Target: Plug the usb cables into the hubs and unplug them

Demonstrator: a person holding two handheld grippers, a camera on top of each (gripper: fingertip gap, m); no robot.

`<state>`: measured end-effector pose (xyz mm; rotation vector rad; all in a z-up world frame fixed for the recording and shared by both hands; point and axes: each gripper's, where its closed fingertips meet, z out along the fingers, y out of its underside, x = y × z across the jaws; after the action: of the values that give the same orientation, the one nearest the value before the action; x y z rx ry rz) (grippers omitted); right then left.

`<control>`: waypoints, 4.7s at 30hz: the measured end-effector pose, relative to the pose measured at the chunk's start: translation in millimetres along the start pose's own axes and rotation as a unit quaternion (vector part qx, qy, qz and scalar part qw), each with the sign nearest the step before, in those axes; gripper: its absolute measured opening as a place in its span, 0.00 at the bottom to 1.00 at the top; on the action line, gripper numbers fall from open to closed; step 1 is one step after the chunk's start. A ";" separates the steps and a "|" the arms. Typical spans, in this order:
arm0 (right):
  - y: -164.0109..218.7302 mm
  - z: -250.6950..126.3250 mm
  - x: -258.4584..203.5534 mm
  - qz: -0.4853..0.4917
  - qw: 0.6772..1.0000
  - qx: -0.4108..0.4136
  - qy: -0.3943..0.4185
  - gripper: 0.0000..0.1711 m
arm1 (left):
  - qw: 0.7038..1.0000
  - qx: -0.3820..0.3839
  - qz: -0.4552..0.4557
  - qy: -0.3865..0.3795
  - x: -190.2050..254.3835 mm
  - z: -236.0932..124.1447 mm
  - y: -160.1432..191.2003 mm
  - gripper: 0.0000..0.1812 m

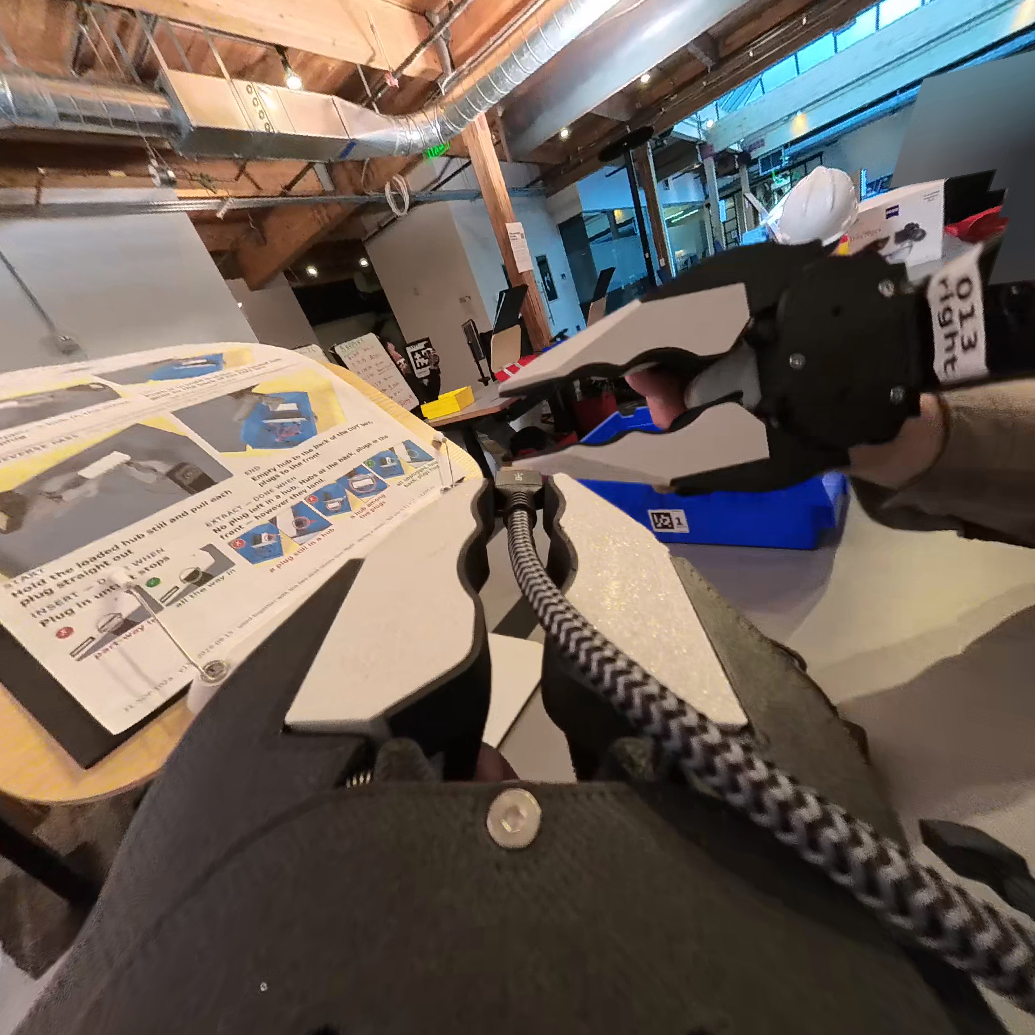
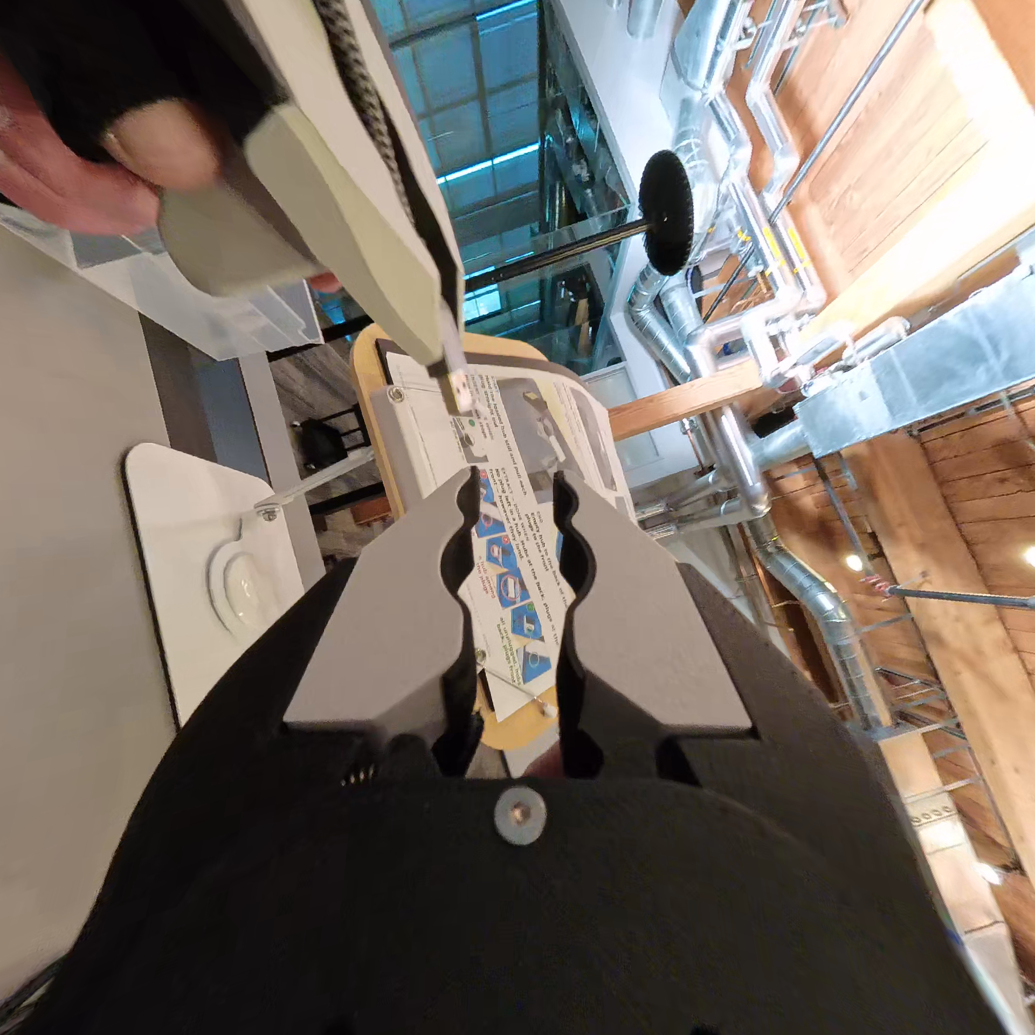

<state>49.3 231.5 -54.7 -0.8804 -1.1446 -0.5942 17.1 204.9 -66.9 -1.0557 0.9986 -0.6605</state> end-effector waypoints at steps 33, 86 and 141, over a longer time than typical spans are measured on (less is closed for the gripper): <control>33.8 -119.4 -227.0 0.163 0.689 -0.219 -0.671 0.40 | 0.991 -0.072 0.117 -0.007 -42.8 -37.7 -14.9 0.09; 63.6 -109.2 -140.1 0.209 0.754 -0.186 -0.595 0.28 | 0.977 -0.150 0.136 0.067 -8.9 -23.4 31.0 0.09; 19.3 -80.2 -99.3 0.264 0.807 -0.135 -0.510 0.11 | 0.947 -0.284 -0.004 0.152 50.8 2.5 172.4 0.09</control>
<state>74.1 171.7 -166.4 -1.8057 -1.6702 0.2728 39.0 228.1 -243.8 -1.4874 1.5088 -0.5614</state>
